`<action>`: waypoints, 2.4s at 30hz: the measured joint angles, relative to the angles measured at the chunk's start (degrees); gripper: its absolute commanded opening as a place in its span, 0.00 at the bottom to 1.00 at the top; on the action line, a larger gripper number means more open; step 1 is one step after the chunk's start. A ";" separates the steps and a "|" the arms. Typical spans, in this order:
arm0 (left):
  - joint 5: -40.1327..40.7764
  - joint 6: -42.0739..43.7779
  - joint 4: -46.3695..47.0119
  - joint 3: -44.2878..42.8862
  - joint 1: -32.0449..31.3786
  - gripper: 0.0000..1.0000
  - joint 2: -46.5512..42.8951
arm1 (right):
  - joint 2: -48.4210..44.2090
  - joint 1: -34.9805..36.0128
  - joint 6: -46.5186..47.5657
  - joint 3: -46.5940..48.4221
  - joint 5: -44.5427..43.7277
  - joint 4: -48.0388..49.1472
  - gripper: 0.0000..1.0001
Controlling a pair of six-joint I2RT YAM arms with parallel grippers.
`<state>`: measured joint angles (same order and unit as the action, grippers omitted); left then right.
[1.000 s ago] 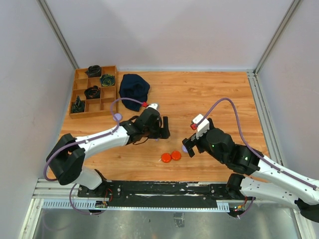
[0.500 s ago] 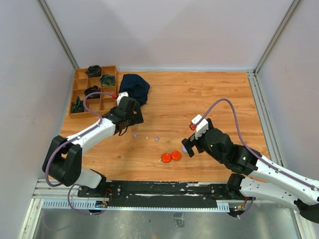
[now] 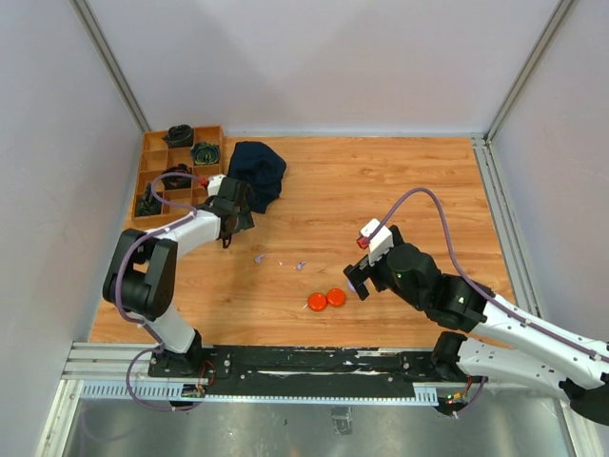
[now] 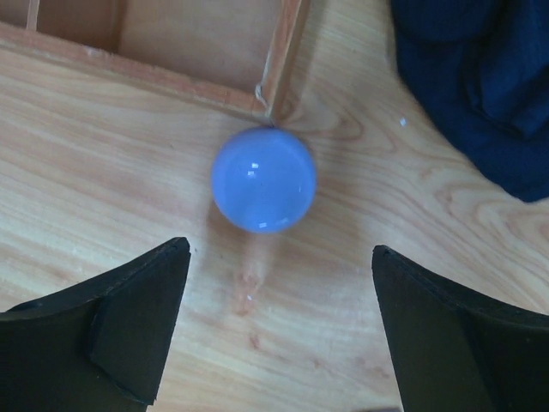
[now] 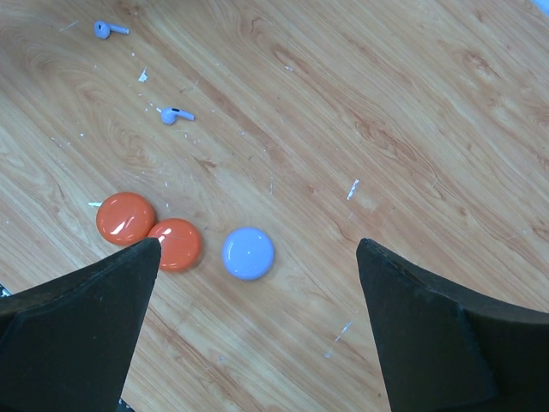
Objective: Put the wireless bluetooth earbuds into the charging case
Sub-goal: Pick up the charging case at the center of the board.
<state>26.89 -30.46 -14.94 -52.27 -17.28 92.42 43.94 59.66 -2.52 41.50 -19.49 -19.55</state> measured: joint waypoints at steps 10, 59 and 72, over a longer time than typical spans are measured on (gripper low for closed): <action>-0.63 0.68 2.49 -3.41 3.72 0.79 7.52 | 0.76 -0.20 1.42 0.00 0.07 0.02 0.99; -16.24 -31.80 11.74 17.64 -11.39 0.40 -27.93 | 17.00 -0.57 -4.57 -7.58 15.06 33.79 0.98; -8.57 -46.27 15.98 18.82 -23.50 0.39 -30.84 | 25.42 -0.57 -7.17 -8.37 14.82 48.96 0.89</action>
<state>18.33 -76.73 1.04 -33.45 -40.77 61.58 69.36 59.09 -9.69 33.12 -4.67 29.41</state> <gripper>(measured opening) 0.558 0.932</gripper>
